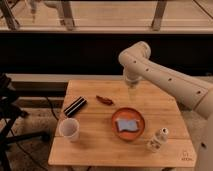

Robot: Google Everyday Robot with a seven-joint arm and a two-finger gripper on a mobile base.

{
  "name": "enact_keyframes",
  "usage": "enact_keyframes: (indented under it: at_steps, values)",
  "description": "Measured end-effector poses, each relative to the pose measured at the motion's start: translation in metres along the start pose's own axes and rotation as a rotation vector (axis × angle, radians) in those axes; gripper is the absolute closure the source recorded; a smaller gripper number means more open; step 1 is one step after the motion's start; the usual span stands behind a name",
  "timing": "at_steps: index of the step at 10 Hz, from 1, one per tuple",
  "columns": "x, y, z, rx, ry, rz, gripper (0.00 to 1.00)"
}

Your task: Move the arm in a circular motion

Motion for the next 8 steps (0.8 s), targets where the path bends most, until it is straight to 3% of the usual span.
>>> enact_keyframes:
  at_steps: [3,8]
  values:
    - [0.021,-0.027,0.002,0.026,-0.011,0.049,0.2]
    - [0.107,-0.039,0.014,0.008,-0.022,0.196,0.2]
